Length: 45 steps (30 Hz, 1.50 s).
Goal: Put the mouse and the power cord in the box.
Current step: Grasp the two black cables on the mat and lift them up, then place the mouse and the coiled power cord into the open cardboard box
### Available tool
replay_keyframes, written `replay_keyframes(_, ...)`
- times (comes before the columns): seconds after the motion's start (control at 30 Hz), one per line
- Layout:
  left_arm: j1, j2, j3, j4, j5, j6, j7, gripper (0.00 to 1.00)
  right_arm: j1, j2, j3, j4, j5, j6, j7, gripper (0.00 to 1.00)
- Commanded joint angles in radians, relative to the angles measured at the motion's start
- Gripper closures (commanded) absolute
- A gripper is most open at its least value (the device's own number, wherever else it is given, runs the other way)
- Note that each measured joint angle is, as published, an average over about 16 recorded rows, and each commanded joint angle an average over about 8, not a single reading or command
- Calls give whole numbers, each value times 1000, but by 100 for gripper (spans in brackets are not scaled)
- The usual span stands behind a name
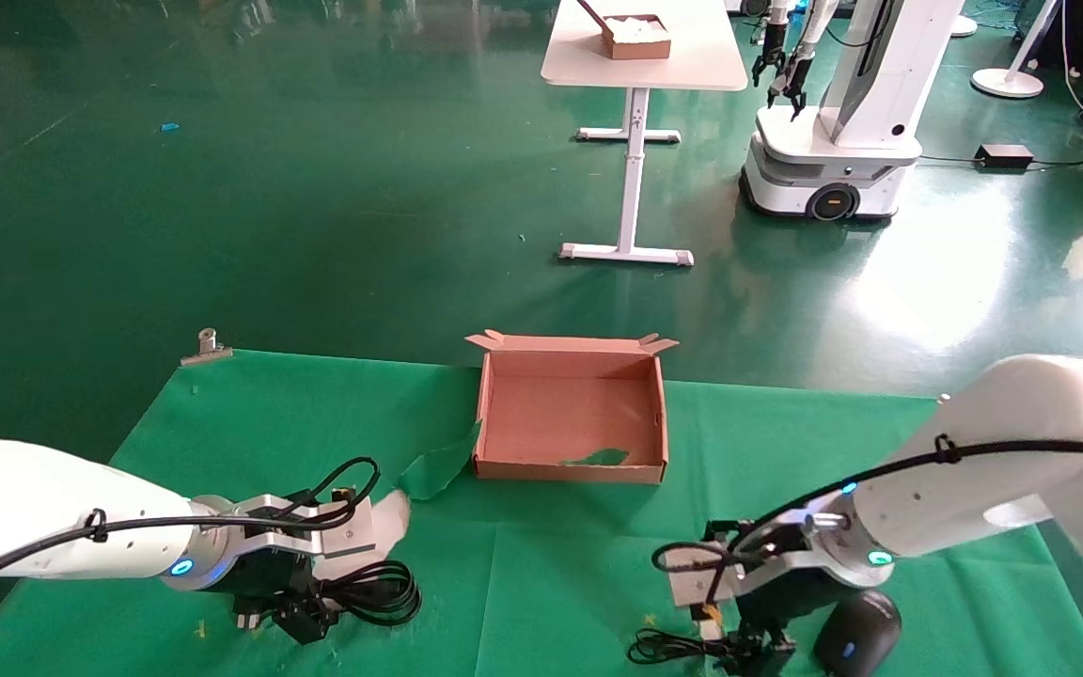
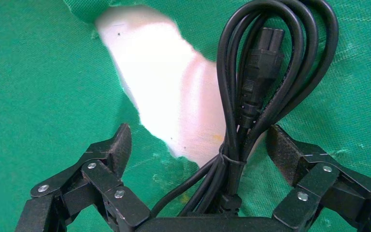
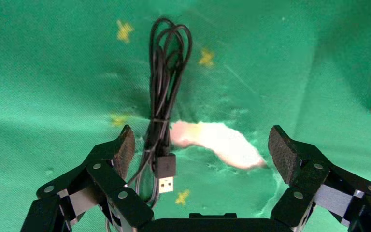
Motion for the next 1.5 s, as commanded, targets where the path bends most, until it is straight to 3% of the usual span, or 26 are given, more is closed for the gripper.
replay_keyframes(0.03,0,0,0,1,0,0,0,100,12,-12,1,-29,-1,6,-11,100)
replay_keyframes(1.5,0,0,0,-1,0,0,0,100,-4,6,1,11,5,-4,2,100)
